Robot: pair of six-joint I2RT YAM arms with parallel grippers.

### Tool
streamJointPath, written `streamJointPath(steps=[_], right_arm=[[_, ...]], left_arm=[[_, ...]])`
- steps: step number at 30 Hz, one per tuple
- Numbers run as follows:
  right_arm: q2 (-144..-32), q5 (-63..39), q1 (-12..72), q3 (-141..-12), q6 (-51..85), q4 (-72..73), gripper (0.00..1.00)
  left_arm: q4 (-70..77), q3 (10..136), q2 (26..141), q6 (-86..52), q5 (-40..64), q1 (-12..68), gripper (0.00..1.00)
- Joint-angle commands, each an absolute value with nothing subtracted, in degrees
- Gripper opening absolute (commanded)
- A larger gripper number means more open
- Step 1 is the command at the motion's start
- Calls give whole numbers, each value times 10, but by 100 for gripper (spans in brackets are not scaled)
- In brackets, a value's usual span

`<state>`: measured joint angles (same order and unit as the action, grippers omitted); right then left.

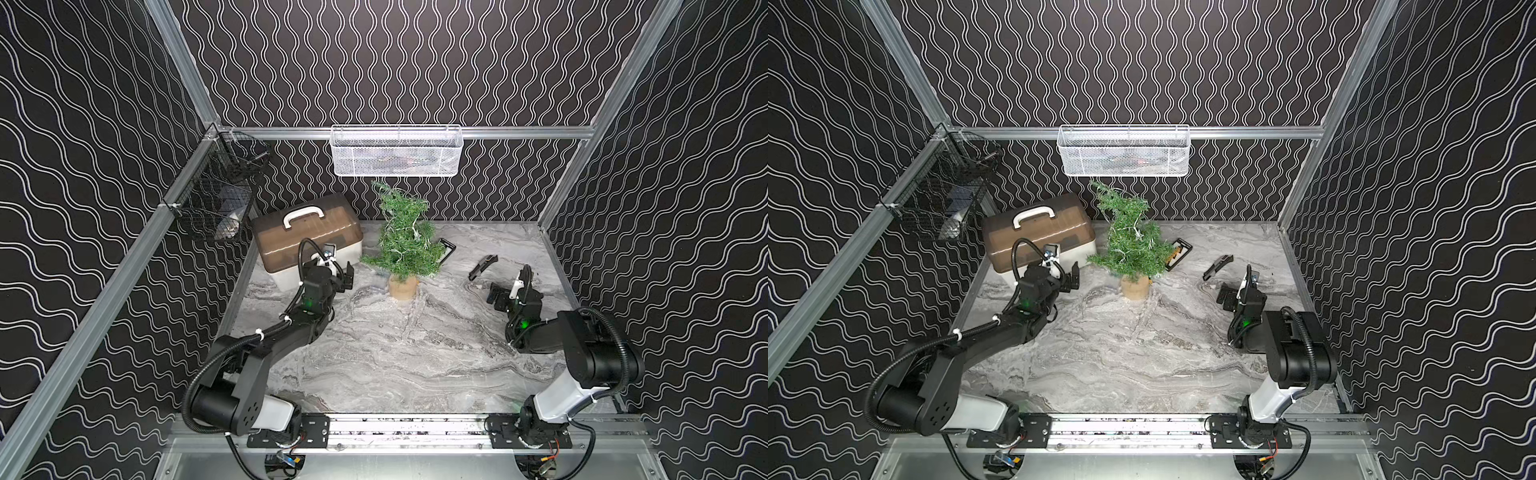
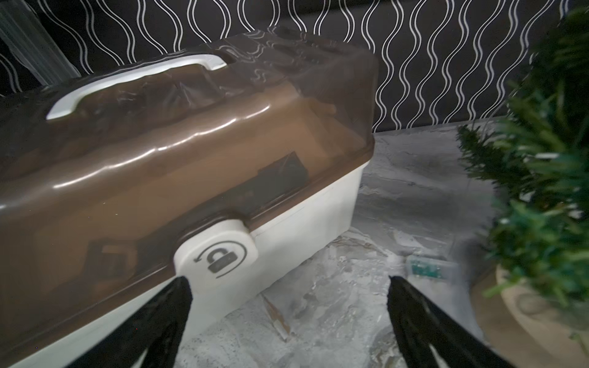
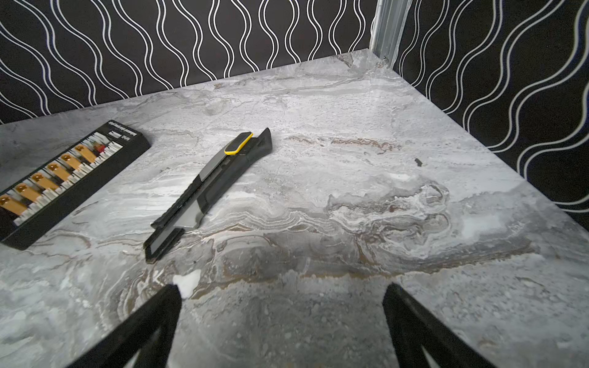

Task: Remove string lights from the small christmas tree
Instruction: Pick up the light string from the Christmas tree.

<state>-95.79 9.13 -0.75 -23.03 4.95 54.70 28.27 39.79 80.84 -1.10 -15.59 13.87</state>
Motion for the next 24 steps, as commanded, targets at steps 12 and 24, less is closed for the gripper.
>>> streamJointPath(steps=[12, 24], right_arm=[[-731, 170, -6, -420, 153, 54, 100], [-684, 62, -51, -452, 382, -91, 100]], left_arm=[[-3, 459, 676, -172, -168, 182, 99], [-85, 398, 555, -296, -236, 181, 99]])
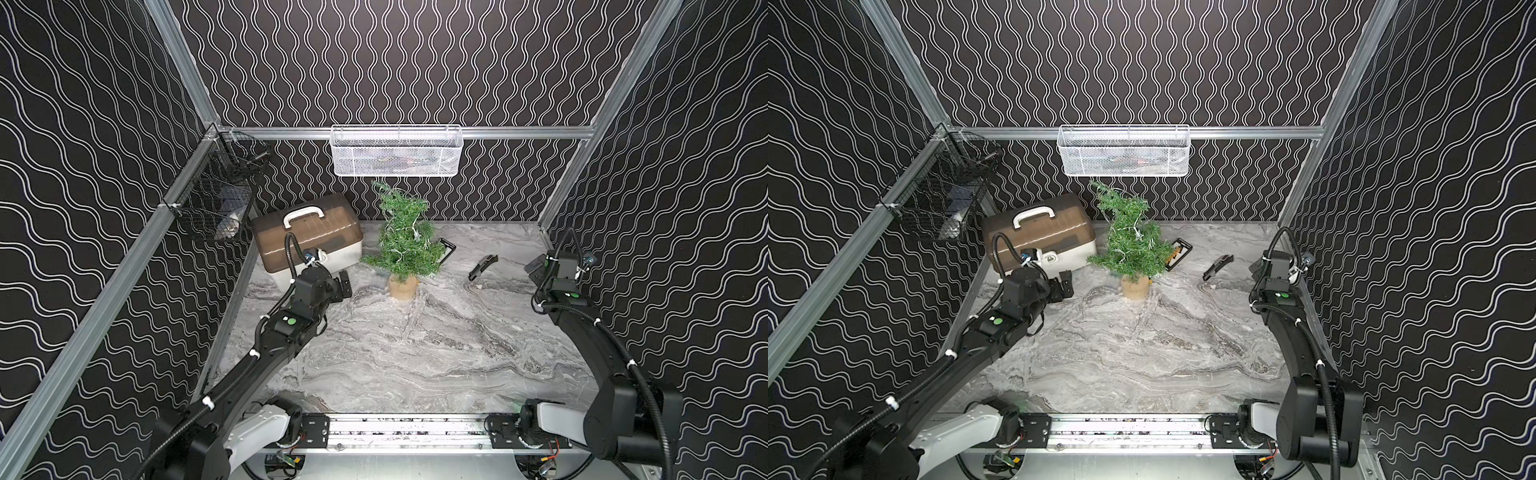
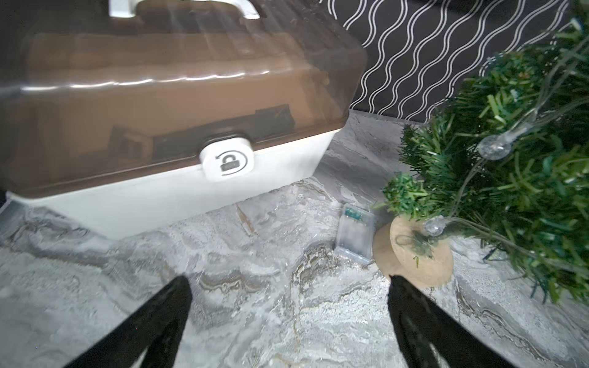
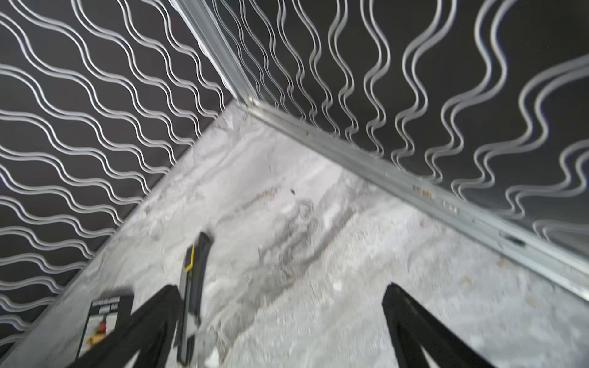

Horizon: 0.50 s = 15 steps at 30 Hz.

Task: Remove string lights from the small christmas tree
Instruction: Pick up the light string from the Christmas tree.

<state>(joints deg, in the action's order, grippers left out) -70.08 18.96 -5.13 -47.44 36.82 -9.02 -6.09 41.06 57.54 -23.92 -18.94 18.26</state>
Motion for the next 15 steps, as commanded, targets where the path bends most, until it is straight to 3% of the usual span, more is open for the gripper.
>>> streamJointPath(steps=[1, 4, 9, 15], right_arm=[[-673, 2, -49, -430, 372, -59, 100], [-665, -106, -24, -392, 355, 2, 99], [-652, -128, 88, -352, 281, 66, 71], [-677, -128, 159, -388, 213, 48, 41]], left_arm=[[-91, 395, 551, -299, -235, 181, 99], [-118, 395, 564, -332, -240, 182, 99], [-190, 425, 633, -430, -291, 181, 99], [-119, 415, 662, -416, -213, 181, 99]])
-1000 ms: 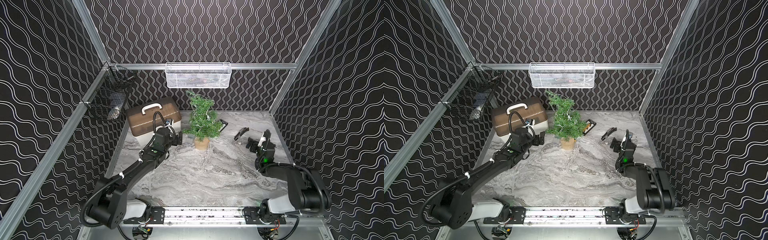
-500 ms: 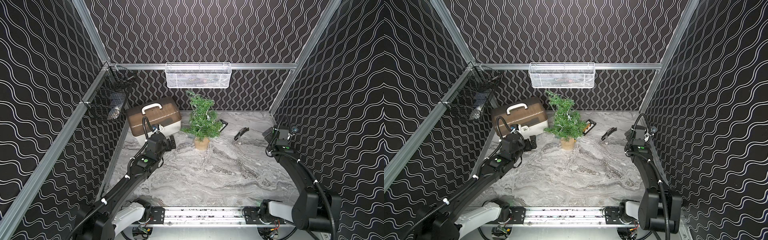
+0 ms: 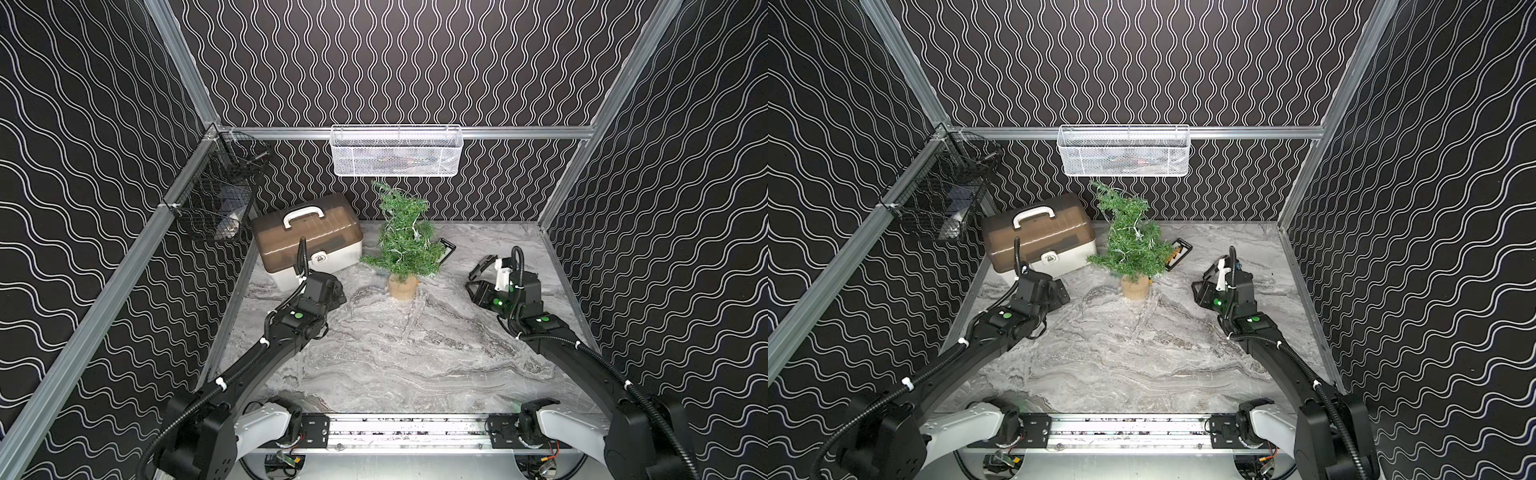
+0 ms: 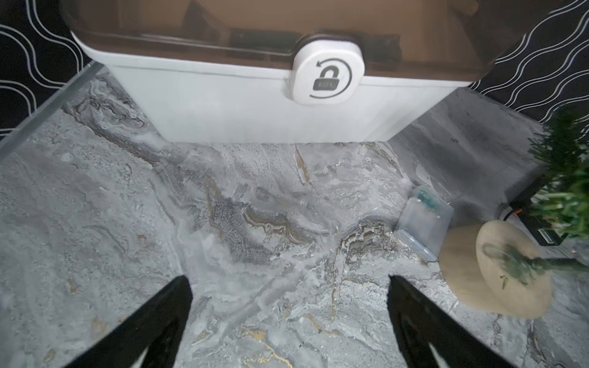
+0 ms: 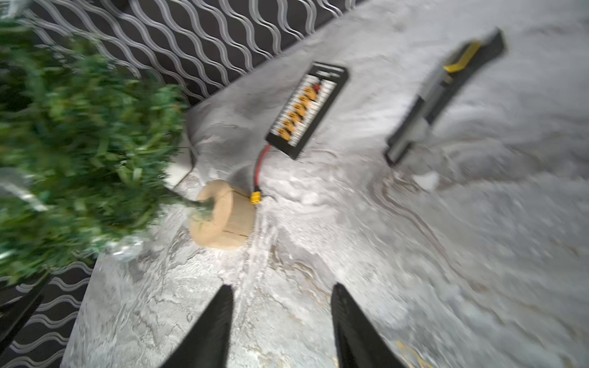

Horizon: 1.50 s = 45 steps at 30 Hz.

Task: Remove string lights from the small christmas tree
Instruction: Pick up the light string from the Christmas tree.

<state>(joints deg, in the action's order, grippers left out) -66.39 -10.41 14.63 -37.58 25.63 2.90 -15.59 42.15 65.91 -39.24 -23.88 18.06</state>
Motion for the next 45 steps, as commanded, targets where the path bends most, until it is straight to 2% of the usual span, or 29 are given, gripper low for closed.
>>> streamJointPath(steps=[1, 6, 12, 27, 45], right_arm=[[-686, -136, 168, -393, 209, 50, 38], [-724, -134, 214, -418, 197, 57, 30], [-749, -150, 250, -471, 173, 25, 30], [-813, -197, 250, -542, 148, -15, 31], [-831, -181, 253, -522, 181, 84, 30]], left_arm=[[-98, 407, 661, -416, -205, 183, 99], [-61, 394, 676, -408, -190, 189, 99], [-70, 401, 699, -391, -203, 202, 99], [-77, 405, 686, -390, -215, 208, 99], [-99, 412, 678, -390, -221, 213, 98]])
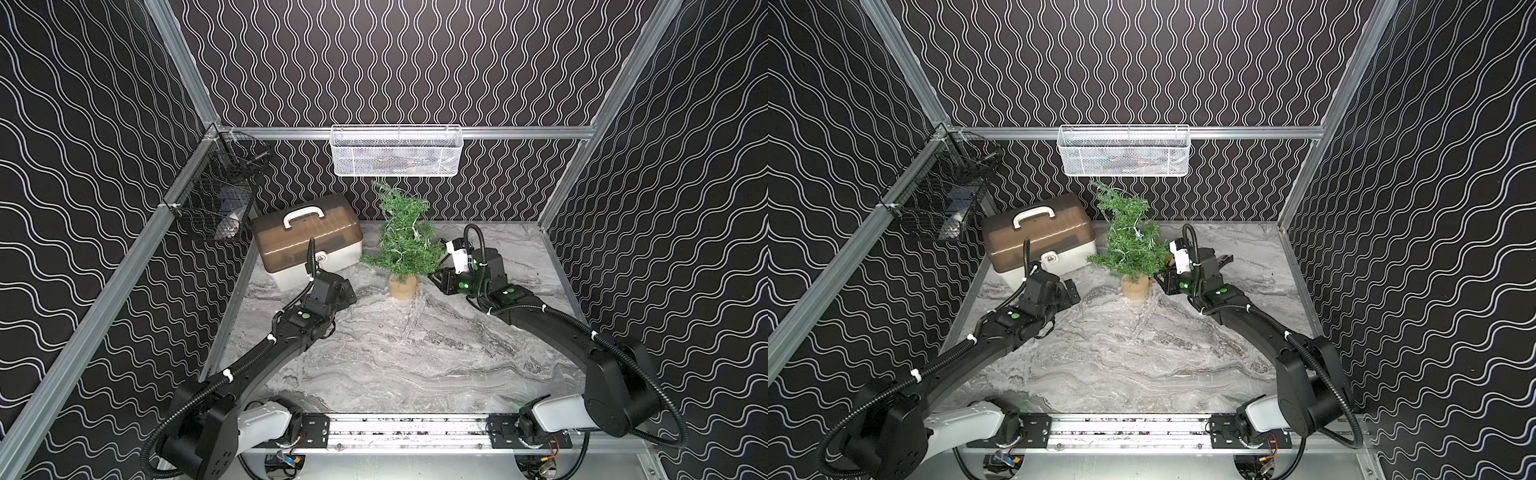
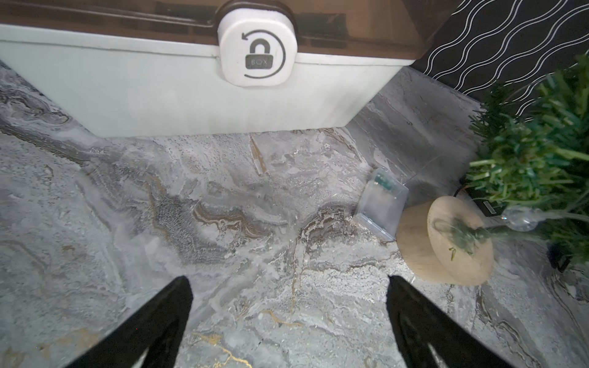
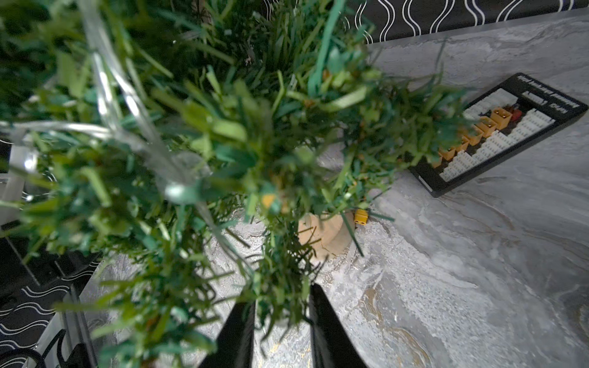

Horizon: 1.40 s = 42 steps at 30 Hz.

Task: Remove string lights from the small christmas tree
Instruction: Pick up the light string from the Christmas tree.

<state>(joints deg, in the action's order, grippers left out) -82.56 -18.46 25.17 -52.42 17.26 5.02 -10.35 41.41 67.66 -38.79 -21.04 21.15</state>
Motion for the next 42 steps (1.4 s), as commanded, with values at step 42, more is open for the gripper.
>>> streamJointPath(steps=[42], right_arm=[[-704, -38, 280, -564, 168, -37, 1]], left_arm=[[-109, 406, 672, -386, -228, 217, 97]])
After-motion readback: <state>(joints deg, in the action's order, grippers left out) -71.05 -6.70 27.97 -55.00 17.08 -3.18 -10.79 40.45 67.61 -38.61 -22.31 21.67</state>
